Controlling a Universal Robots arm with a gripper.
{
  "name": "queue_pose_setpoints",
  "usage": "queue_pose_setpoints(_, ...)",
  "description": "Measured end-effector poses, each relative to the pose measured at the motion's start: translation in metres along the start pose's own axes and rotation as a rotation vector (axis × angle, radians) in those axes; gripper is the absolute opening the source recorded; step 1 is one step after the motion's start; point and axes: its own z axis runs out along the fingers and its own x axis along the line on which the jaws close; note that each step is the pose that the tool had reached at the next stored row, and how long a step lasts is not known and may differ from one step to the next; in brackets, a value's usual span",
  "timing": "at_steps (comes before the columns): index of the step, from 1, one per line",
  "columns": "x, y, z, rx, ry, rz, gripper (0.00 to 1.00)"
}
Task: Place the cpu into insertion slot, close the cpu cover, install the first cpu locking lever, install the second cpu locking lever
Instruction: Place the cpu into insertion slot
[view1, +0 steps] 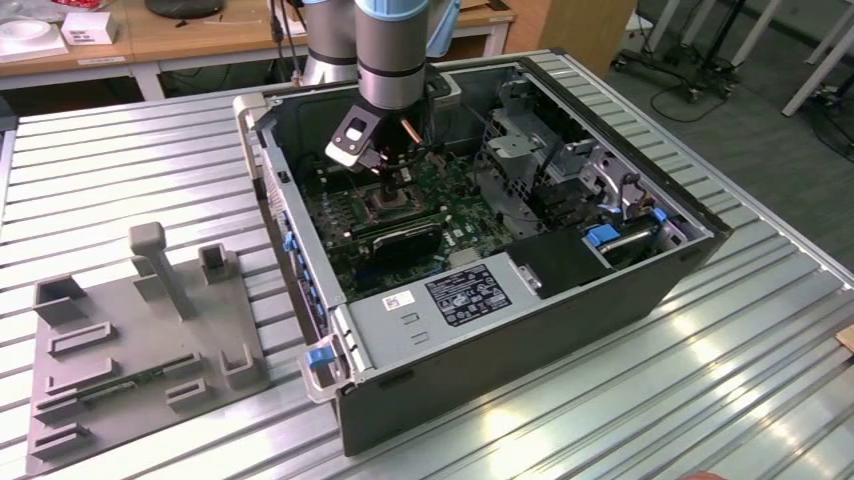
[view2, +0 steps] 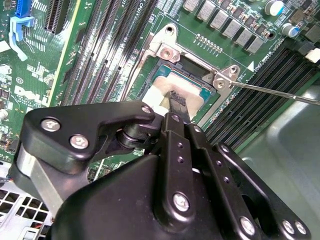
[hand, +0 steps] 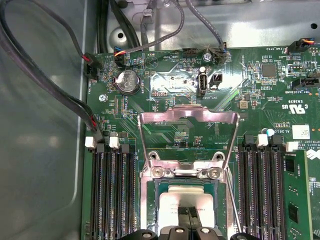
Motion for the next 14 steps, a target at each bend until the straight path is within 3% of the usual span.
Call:
queue_pose_setpoints(9, 0.0002, 0.0001, -0.0006, -0.0005, 0.0009, 0.000, 0.11)
queue_pose_setpoints(14, 0.0003, 0.0003, -0.0053, -0.0002, 0.0004, 0.000, 0.11)
